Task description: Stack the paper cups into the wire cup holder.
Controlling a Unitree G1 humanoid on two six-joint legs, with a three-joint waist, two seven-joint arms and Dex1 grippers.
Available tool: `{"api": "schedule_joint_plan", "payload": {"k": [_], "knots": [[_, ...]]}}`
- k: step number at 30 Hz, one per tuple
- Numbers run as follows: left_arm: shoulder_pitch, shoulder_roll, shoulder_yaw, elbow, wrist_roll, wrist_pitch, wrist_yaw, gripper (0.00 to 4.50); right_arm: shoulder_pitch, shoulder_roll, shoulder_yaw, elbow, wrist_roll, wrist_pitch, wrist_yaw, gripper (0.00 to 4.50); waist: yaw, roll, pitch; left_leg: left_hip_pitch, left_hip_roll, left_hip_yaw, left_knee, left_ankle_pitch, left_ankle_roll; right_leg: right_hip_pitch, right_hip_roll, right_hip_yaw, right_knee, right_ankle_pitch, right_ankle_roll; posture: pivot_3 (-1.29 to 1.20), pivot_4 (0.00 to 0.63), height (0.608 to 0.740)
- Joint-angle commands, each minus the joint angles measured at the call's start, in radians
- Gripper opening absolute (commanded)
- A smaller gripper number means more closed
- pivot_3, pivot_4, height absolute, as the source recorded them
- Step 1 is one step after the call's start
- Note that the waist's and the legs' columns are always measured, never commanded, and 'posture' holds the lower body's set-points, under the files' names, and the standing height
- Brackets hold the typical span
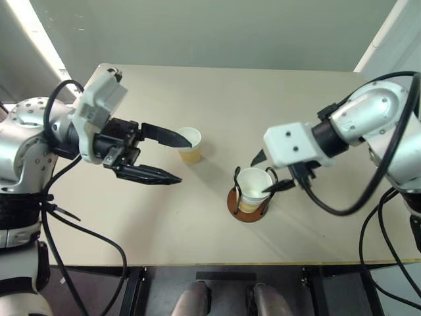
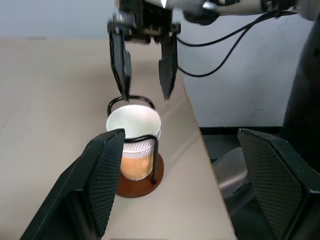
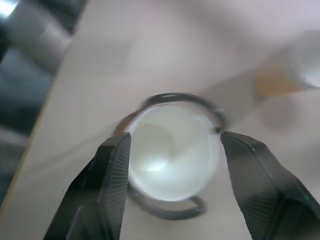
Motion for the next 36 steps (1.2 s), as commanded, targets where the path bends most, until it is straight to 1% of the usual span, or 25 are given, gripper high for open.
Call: {"api": "schedule_joint_plan", "payload": {"k": [1, 2, 4, 5, 8, 10, 12, 15, 20, 28, 36], "knots": [[-0.033, -0.01, -0.032, -0.001, 0.122, -0.068, 0.088, 3.89, -0.024, 0.007, -0.178, 0.033, 0.074, 0.098, -0.086, 3.02, 0.002, 0.0, 0.0, 0.0, 0.0, 0.0, 0.0, 0.0, 0.0, 0.0, 0.0, 0.0, -0.001, 0.0, 0.0, 0.0, 0.15, 0.74], [-0.034, -0.016, -0.043, -0.004, 0.153, -0.094, 0.102, 3.89, -0.023, 0.012, -0.215, 0.04, 0.101, 0.136, -0.106, 3.02, 0.001, 0.0, 0.0, 0.0, 0.0, 0.0, 0.0, 0.0, 0.0, 0.0, 0.0, 0.0, -0.001, 0.0, 0.0, 0.0, 0.15, 0.74], [-0.061, -0.039, -0.116, 0.028, 0.302, -0.203, 0.166, 3.89, 0.009, 0.023, -0.359, 0.035, 0.19, 0.259, -0.155, 3.02, 0.004, 0.0, 0.0, 0.0, 0.0, 0.0, 0.0, 0.0, 0.0, 0.0, 0.0, 0.0, -0.001, 0.0, 0.0, 0.0, 0.15, 0.74], [-0.072, -0.046, -0.143, 0.047, 0.361, -0.246, 0.186, 3.89, 0.018, 0.03, -0.41, 0.028, 0.228, 0.31, -0.18, 3.02, 0.005, 0.0, 0.0, 0.0, 0.0, -0.001, 0.0, 0.0, 0.0, 0.0, 0.0, 0.0, -0.001, 0.0, 0.0, 0.0, 0.15, 0.74], [-0.118, -0.084, -0.23, 0.153, 0.554, -0.445, 0.252, 3.89, 0.025, 0.098, -0.537, 0.008, 0.324, 0.457, -0.286, 3.02, 0.004, 0.0, 0.0, 0.0, 0.0, 0.0, 0.0, 0.0, 0.0, 0.0, 0.0, 0.0, -0.002, 0.0, 0.0, 0.0, 0.15, 0.74], [-0.144, -0.103, -0.274, 0.201, 0.624, -0.527, 0.244, 3.89, 0.024, 0.163, -0.613, -0.006, 0.377, 0.506, -0.361, 3.02, 0.001, 0.0, 0.0, 0.001, 0.0, 0.0, 0.0, 0.0, -0.001, 0.0, 0.0, 0.0, -0.001, 0.0, 0.0, 0.0, 0.15, 0.74], [-0.16, -0.115, -0.304, 0.236, 0.67, -0.592, 0.224, 3.89, 0.029, 0.195, -0.657, -0.024, 0.425, 0.523, -0.402, 3.02, -0.002, 0.0, 0.0, 0.001, 0.0, 0.0, -0.001, 0.001, -0.001, -0.001, 0.0, 0.001, -0.001, 0.0, 0.0, 0.0, 0.15, 0.74], [-0.189, -0.128, -0.355, 0.309, 0.758, -0.677, 0.212, 3.89, 0.049, 0.203, -0.685, -0.044, 0.484, 0.532, -0.443, 3.02, -0.002, 0.0, 0.0, -0.001, 0.0, 0.0, -0.001, 0.001, -0.001, -0.003, 0.0, 0.0, 0.0, 0.0, 0.0, 0.0, 0.15, 0.74], [-0.201, -0.127, -0.406, 0.38, 0.847, -0.737, 0.164, 3.89, 0.077, 0.176, -0.694, -0.048, 0.553, 0.533, -0.495, 3.02, -0.002, 0.0, 0.0, -0.003, -0.001, -0.001, -0.001, 0.001, -0.001, -0.004, 0.0, 0.0, 0.001, 0.0, 0.0, 0.0, 0.15, 0.74], [-0.235, -0.179, -0.421, 0.498, 0.944, -0.81, 0.195, 3.89, 0.096, 0.149, -0.688, -0.049, 0.641, 0.505, -0.563, 3.02, 0.002, 0.0, 0.0, -0.005, -0.001, -0.001, 0.0, 0.001, -0.001, -0.006, 0.0, 0.0, 0.001, 0.0, 0.0, 0.0, 0.15, 0.74], [-0.247, -0.204, -0.417, 0.572, 0.997, -0.869, 0.218, 3.89, 0.114, 0.121, -0.676, -0.052, 0.699, 0.482, -0.608, 3.02, 0.002, 0.0, 0.0, -0.006, -0.001, -0.001, -0.001, 0.001, -0.001, -0.007, 0.0, 0.0, 0.002, 0.0, 0.001, 0.0, 0.15, 0.74]]}}
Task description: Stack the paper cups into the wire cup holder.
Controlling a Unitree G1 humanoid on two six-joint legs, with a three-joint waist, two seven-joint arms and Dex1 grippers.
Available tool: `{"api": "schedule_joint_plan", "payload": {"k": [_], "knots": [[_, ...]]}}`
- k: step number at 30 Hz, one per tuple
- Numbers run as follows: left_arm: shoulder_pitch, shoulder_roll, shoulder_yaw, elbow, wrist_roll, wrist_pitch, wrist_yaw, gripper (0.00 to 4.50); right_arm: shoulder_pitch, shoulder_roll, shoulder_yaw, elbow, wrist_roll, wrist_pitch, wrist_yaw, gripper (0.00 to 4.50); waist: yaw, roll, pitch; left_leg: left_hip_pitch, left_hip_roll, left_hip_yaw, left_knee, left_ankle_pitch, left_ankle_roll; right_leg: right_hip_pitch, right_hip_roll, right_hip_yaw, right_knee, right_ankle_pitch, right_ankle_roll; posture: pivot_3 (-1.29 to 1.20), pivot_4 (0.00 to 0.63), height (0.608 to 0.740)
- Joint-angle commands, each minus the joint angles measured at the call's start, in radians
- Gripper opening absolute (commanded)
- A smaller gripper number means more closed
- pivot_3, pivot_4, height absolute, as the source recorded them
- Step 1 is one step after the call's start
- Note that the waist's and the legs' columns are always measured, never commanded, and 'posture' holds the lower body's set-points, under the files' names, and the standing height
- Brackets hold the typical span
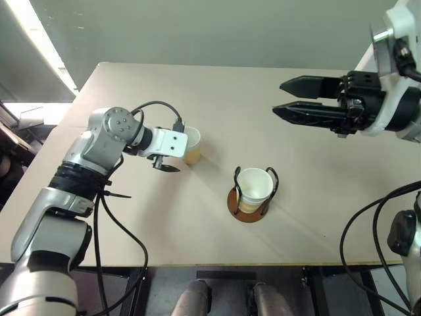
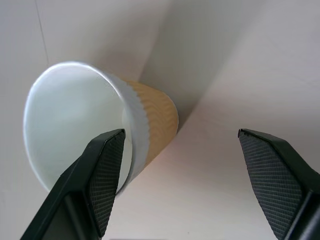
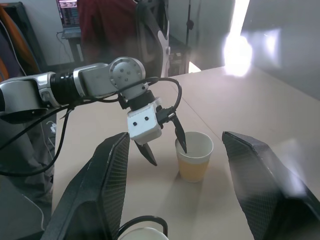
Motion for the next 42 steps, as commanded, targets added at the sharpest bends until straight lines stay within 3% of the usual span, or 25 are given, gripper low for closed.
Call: {"api": "schedule_joint_plan", "payload": {"k": [1, 17, 26, 29, 38, 42], "knots": [[-0.049, -0.004, 0.015, 0.031, 0.033, -0.046, 0.032, 3.89, -0.003, -0.027, -0.02, -0.026, 0.041, -0.022, -0.024, 3.02, 0.0, 0.0, 0.0, 0.0, 0.0, 0.0, 0.0, 0.0, 0.0, 0.0, 0.0, 0.0, 0.0, 0.0, 0.0, 0.0, 0.15, 0.74], [-0.116, -0.043, 0.018, 0.064, 0.036, -0.062, 0.017, 3.89, -0.004, -0.089, 0.008, 0.013, 0.12, -0.033, -0.051, 3.02, 0.005, 0.0, 0.0, -0.001, 0.0, 0.0, 0.0, 0.0, 0.0, -0.001, 0.0, 0.0, 0.001, 0.0, 0.0, 0.0, 0.15, 0.74], [-0.132, -0.097, -0.001, 0.185, 0.067, -0.132, 0.046, 3.89, 0.004, -0.107, 0.019, 0.011, 0.136, -0.05, -0.056, 3.02, 0.007, 0.0, 0.0, -0.001, 0.0, 0.0, 0.001, 0.0, 0.0, -0.001, 0.0, 0.0, 0.001, 0.0, 0.0, 0.0, 0.15, 0.74], [-0.147, -0.112, -0.017, 0.267, 0.094, -0.202, 0.065, 3.23, 0.051, -0.12, 0.011, -0.012, 0.113, -0.108, -0.028, 3.06, 0.007, 0.0, 0.0, -0.001, 0.0, 0.001, 0.001, 0.0, 0.0, -0.001, 0.0, 0.0, 0.001, 0.0, 0.0, 0.0, 0.15, 0.74], [-0.196, -0.133, 0.026, 0.271, -0.023, -0.174, -0.128, 0.19, 0.222, -0.179, -0.059, 0.011, 0.113, -0.308, 0.135, 3.06, 0.017, 0.0, 0.0, -0.002, 0.0, 0.001, 0.001, 0.0, 0.0, -0.002, 0.0, 0.0, 0.001, 0.0, 0.001, 0.0, 0.15, 0.74], [-0.206, -0.115, 0.054, 0.168, -0.109, -0.105, -0.25, 0.03, 0.299, -0.194, -0.082, 0.033, 0.088, -0.41, 0.209, 3.06, 0.018, 0.0, 0.0, -0.002, 0.0, 0.001, 0.001, 0.0, 0.0, -0.002, 0.0, 0.0, 0.002, 0.0, 0.001, 0.0, 0.15, 0.74]]}}
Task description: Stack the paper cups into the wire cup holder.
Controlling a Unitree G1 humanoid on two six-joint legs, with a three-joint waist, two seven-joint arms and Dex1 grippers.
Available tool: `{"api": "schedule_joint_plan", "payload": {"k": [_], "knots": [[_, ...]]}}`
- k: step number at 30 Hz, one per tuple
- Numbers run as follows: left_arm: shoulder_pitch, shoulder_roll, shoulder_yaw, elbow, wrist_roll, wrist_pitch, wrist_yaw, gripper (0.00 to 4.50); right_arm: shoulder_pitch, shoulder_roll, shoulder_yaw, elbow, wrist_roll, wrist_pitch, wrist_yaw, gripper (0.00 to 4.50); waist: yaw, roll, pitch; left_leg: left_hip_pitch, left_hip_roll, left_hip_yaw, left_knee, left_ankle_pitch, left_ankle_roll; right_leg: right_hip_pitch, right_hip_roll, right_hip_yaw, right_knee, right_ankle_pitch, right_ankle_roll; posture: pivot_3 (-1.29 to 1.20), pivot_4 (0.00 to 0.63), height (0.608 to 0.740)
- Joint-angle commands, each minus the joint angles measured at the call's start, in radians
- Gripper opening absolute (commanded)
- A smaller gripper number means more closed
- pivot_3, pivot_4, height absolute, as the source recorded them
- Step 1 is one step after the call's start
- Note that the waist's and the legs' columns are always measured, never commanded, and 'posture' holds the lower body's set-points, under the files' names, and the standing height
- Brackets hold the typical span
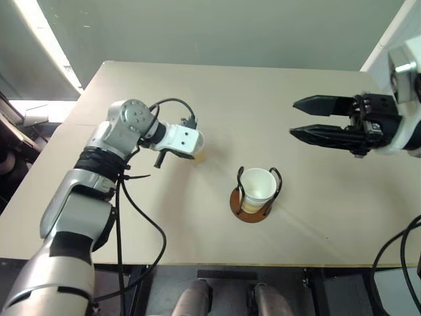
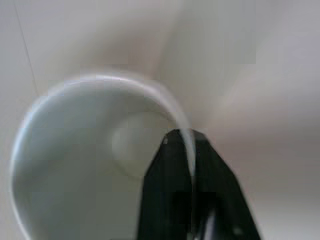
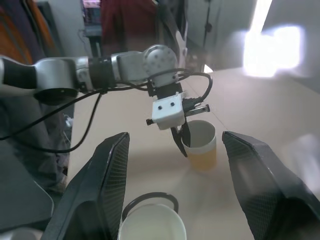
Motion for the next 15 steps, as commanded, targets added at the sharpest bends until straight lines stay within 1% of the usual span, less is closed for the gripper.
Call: {"api": "schedule_joint_plan", "payload": {"k": [1, 8, 11, 15], "knots": [[-0.046, 0.032, 0.045, -0.13, -0.095, 0.068, -0.097, 0.03, 0.036, -0.034, -0.058, 0.016, -0.023, -0.095, 0.068, 3.06, 0.0, 0.0, 0.0, 0.0, 0.0, 0.0, 0.0, 0.0, 0.0, 0.0, 0.0, 0.0, 0.0, 0.0, 0.0, 0.0, 0.15, 0.74], [-0.122, 0.102, -0.024, -0.343, -0.296, 0.235, -0.12, 0.03, 0.127, -0.111, -0.059, 0.056, -0.042, -0.173, 0.205, 3.06, 0.002, 0.0, 0.0, -0.001, 0.0, 0.001, 0.001, 0.0, 0.0, 0.0, 0.0, 0.0, 0.0, 0.0, 0.0, 0.0, 0.15, 0.74], [-0.17, 0.096, -0.04, -0.388, -0.372, 0.306, -0.12, 0.03, 0.161, -0.152, -0.055, 0.061, -0.056, -0.192, 0.259, 3.06, 0.002, 0.0, 0.0, 0.0, 0.0, 0.001, 0.001, 0.0, 0.0, 0.001, 0.0, 0.0, 0.0, 0.0, 0.0, 0.0, 0.15, 0.74], [-0.222, 0.061, -0.074, -0.426, -0.442, 0.357, -0.12, 0.03, 0.22, -0.199, -0.063, 0.055, -0.071, -0.216, 0.324, 3.06, 0.002, 0.0, 0.0, 0.0, 0.0, 0.001, 0.001, 0.0, 0.0, 0.001, 0.0, 0.0, 0.0, 0.0, 0.0, 0.0, 0.15, 0.74]]}}
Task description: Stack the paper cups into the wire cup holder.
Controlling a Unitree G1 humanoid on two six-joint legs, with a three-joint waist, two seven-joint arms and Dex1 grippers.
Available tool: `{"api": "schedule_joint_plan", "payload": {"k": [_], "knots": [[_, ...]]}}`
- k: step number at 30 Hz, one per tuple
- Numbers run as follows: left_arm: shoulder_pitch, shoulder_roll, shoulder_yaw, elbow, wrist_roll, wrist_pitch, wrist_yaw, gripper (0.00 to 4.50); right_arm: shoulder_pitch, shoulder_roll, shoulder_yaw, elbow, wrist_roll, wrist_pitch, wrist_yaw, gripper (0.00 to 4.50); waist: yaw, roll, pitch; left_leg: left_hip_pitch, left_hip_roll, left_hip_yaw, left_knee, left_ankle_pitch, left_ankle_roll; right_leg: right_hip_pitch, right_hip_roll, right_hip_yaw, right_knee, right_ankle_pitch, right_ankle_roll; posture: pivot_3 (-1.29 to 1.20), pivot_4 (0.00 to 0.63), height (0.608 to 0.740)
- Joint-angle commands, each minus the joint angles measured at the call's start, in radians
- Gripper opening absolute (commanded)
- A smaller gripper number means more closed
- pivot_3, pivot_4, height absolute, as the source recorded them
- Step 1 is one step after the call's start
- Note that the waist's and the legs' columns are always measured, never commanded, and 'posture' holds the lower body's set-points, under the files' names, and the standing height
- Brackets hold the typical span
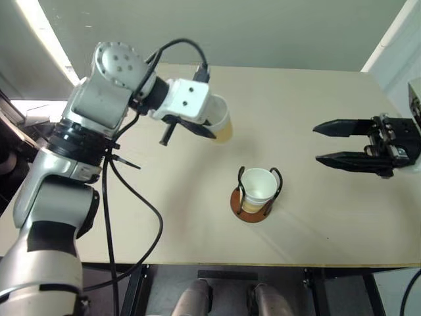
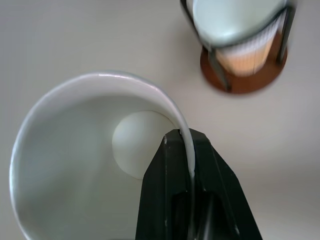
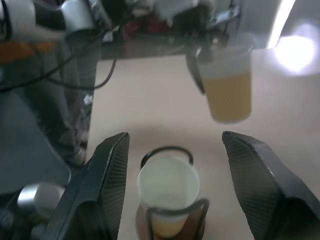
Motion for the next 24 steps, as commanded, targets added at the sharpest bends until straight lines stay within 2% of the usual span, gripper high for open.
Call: {"api": "schedule_joint_plan", "payload": {"k": [1, 8, 18, 21, 24], "knots": [[-0.059, -0.024, -0.026, -0.044, -0.064, 0.033, -0.032, 0.03, 0.012, -0.039, -0.042, -0.014, -0.001, -0.026, 0.043, 3.06, 0.0, 0.0, 0.0, 0.0, 0.0, 0.0, 0.0, 0.0, 0.0, 0.0, 0.0, 0.0, 0.0, 0.0, 0.0, 0.0, 0.15, 0.74], [-0.084, -0.097, -0.065, -0.022, -0.075, 0.01, -0.032, 0.03, 0.064, -0.091, -0.107, -0.022, -0.001, -0.025, 0.067, 3.06, 0.0, 0.0, 0.0, 0.0, 0.0, 0.001, 0.0, 0.0, 0.0, 0.001, 0.0, 0.0, 0.0, 0.0, 0.0, 0.0, 0.15, 0.74], [-0.163, -0.173, -0.135, 0.055, -0.108, -0.055, -0.032, 0.03, 0.098, -0.092, -0.196, -0.052, 0.035, 0.005, 0.013, 3.06, 0.003, 0.0, 0.0, 0.0, 0.0, 0.001, 0.001, -0.001, 0.002, 0.001, 0.0, 0.0, 0.0, 0.0, 0.001, 0.0, 0.15, 0.74], [-0.182, -0.188, -0.169, 0.05, -0.145, -0.053, -0.032, 0.03, 0.123, -0.095, -0.219, -0.058, 0.038, 0.011, 0.005, 3.06, 0.005, 0.0, 0.0, 0.0, 0.0, 0.001, 0.001, -0.001, 0.002, 0.002, 0.0, 0.0, 0.0, 0.0, 0.001, 0.0, 0.15, 0.74], [-0.189, -0.155, -0.235, -0.011, -0.235, -0.018, -0.032, 0.03, 0.134, -0.093, -0.229, -0.066, 0.044, 0.013, -0.008, 3.06, 0.005, 0.0, 0.0, 0.001, 0.0, 0.002, 0.002, -0.001, 0.002, 0.002, 0.0, 0.0, 0.0, 0.001, 0.001, 0.0, 0.15, 0.74]]}}
